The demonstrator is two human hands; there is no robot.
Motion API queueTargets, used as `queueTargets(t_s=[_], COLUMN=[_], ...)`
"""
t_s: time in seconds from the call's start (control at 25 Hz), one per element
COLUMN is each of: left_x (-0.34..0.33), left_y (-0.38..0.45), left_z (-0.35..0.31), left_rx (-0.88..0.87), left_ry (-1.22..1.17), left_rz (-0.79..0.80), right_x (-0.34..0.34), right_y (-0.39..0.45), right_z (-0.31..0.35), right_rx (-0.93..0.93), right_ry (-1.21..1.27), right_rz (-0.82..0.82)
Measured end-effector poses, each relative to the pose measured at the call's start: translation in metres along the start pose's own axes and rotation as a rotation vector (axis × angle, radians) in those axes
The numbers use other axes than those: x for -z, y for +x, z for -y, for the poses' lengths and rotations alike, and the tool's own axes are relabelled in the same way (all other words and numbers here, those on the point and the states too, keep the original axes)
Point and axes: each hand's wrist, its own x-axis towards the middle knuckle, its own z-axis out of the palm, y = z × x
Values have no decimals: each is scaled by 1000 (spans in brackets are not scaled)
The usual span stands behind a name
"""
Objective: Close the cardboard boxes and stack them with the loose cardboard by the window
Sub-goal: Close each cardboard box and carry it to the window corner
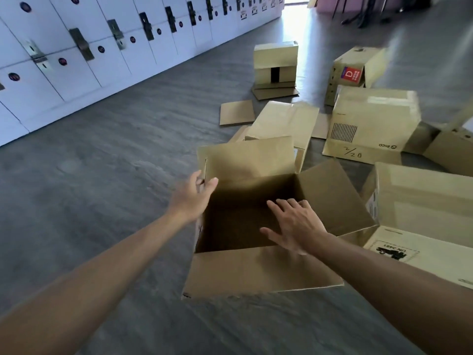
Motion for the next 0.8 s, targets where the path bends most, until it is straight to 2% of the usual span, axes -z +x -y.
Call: queueTargets(t_s=[0.12,0.2,0.28,0.4,0.64,0.8], left_x=[-52,-77,-87,-92,-94,-98], left_y=[-20,-25,-24,-23,-20,-19], left_z=[-3,5,12,19,26,28], left_rx=[-191,-229,-252,-292,-316,-318], left_ry=[240,494,651,671,659,633], left_rz=[182,297,355,384,360,341], right_x=[-1,-1,-1,-1,13,24], right_y=[-4,-6,-10,-15,-14,-12], right_z=[-16,-28,-38,-53,-80,-87], right_rx=[-74,-119,-157,-250,-640,-649], right_ry=[-51,-91,-113,-126,-52,53], right_rz=[-10,-8,-19,-28,29,68])
